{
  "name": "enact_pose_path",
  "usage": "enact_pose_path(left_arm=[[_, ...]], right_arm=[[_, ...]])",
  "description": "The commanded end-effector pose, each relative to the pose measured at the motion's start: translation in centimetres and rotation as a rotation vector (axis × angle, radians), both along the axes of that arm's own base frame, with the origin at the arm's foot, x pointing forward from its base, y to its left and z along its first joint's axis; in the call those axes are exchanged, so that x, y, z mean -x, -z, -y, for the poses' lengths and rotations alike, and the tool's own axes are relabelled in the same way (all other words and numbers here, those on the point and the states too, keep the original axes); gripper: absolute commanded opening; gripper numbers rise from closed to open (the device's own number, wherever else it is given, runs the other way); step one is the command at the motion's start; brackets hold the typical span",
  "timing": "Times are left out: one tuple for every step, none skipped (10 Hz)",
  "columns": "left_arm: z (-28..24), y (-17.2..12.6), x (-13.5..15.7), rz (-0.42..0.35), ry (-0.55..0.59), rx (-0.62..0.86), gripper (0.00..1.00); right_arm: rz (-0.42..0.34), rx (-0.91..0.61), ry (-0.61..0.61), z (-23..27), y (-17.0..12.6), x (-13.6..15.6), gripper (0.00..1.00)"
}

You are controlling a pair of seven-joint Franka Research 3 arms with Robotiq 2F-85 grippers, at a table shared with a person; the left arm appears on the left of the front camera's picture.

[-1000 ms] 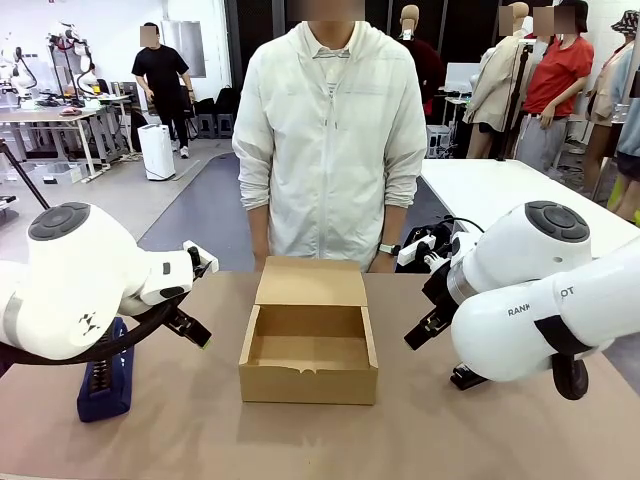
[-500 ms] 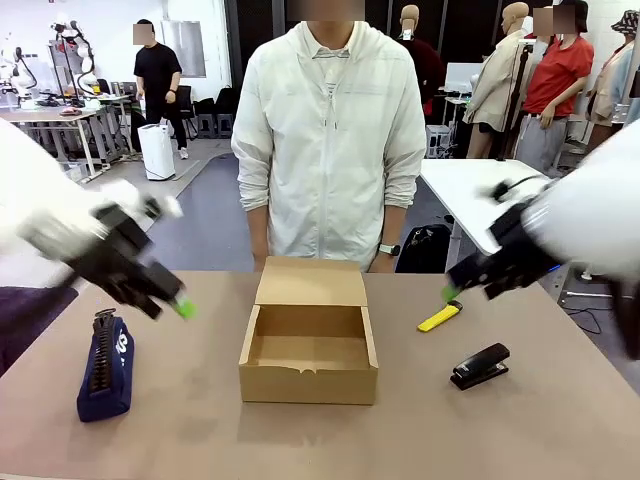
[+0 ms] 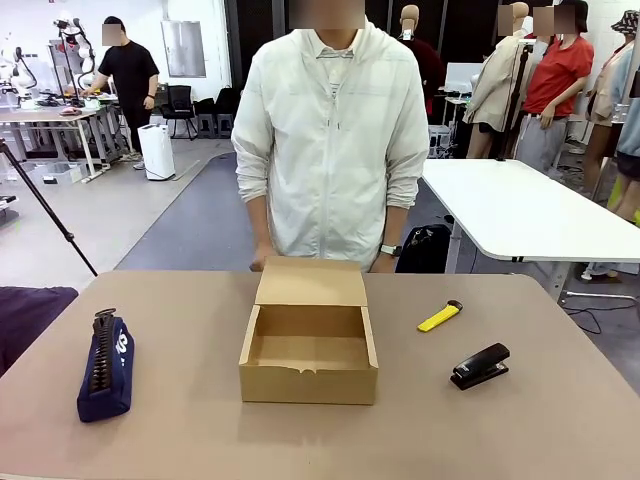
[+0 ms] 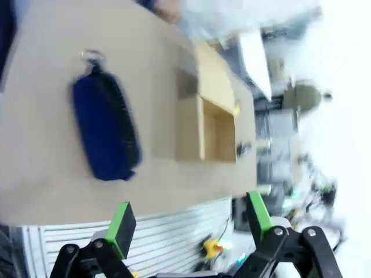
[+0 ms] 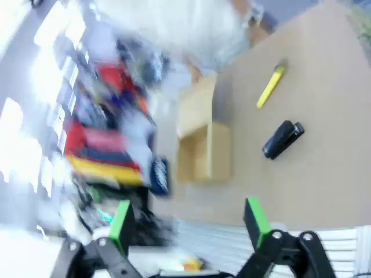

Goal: Pack the items into the box.
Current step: Pick up the item specified by the human and place it in the Mailer Box.

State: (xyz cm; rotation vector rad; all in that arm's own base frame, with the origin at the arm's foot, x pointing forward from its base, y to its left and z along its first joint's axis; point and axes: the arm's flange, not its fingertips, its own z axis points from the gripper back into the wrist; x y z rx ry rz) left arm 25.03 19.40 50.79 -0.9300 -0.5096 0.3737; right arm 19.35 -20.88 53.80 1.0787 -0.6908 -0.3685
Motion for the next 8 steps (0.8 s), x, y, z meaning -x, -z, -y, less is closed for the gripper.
enact_pose_path(left_arm=[[4.5, -2.6, -1.3, 0.046, 0.156, -0.076, 1.00], [4.5, -2.6, -1.3, 0.046, 0.156, -0.076, 1.00], [4.5, -2.6, -1.3, 0.046, 0.156, -0.076, 1.00], [4.5, -2.6, -1.3, 0.046, 0.156, -0.076, 1.00], [4.5, -2.6, -1.3, 0.046, 0.156, -0.076, 1.00], [4.5, -2.6, -1.3, 0.046, 0.156, -0.076, 1.00], [4.5, -2.6, -1.3, 0.046, 0.156, -0.076, 1.00], [4.5, -2.6, -1.3, 0.046, 0.156, -0.076, 1.00]], right_arm=[[0.113, -0.231, 0.135, -3.7, 8.5, -1.0, 1.00], [0.101, -0.163, 0.167, -4.8, 9.1, -2.6, 1.00], [0.020, -0.138, 0.102, 3.4, 2.1, 0.8, 1.00], [0.020, -0.138, 0.102, 3.4, 2.1, 0.8, 1.00], [0.020, -0.138, 0.102, 3.4, 2.1, 0.8, 1.00], [0.020, -0.138, 0.102, 3.4, 2.1, 0.8, 1.00], [0.020, -0.138, 0.102, 3.4, 2.1, 0.8, 1.00], [0.020, -0.138, 0.102, 3.4, 2.1, 0.8, 1.00]])
